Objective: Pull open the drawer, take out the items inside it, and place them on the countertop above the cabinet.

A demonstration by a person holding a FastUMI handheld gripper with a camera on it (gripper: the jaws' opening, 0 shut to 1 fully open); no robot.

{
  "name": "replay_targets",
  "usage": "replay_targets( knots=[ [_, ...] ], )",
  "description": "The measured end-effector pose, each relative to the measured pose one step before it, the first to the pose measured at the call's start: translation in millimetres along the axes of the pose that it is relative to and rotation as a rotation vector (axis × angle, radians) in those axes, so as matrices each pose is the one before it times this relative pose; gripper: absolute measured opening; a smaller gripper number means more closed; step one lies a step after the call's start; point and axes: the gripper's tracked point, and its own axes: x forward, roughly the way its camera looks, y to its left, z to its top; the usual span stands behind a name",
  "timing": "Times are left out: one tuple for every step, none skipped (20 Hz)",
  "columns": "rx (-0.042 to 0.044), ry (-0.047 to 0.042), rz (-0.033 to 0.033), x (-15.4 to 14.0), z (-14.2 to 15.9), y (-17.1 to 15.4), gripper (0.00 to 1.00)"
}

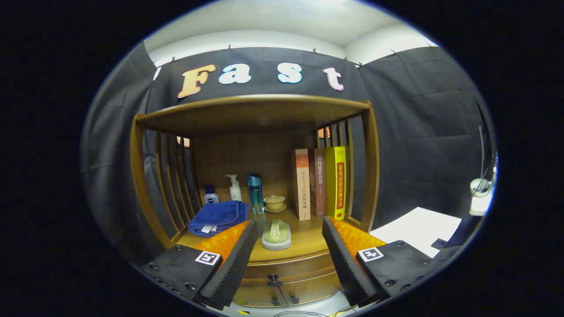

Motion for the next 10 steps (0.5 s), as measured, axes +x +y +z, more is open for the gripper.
replay_targets(
  knots=[
    [-0.01261,-0.00183,-0.00583,-4.46,10.43,-2.34,0.98],
    [-0.00851,-0.00342,-0.00713,-5.05,9.47,-1.89,0.98],
    [-0.00108,-0.01507,0.00450,-8.88,15.17,1.15,0.98],
    [0.00130,-0.01280,0.01061,-4.59,9.46,3.73,0.98],
    [0.00081,-0.00540,0.00553,-2.82,4.49,3.12,0.98],
    [-0.00005,-0.00407,0.00607,-3.04,4.03,2.81,0.98],
    [-0.00003,-0.00064,0.00252,-1.51,2.31,2.29,0.98],
    [0.00187,-0.00278,0.00503,-1.48,2.89,3.51,0.98],
    [0.00186,0.00243,0.00419,-0.48,0.79,2.61,0.98],
    [0.00327,0.00354,0.00411,-0.41,0.41,2.92,0.98]
  ],
)
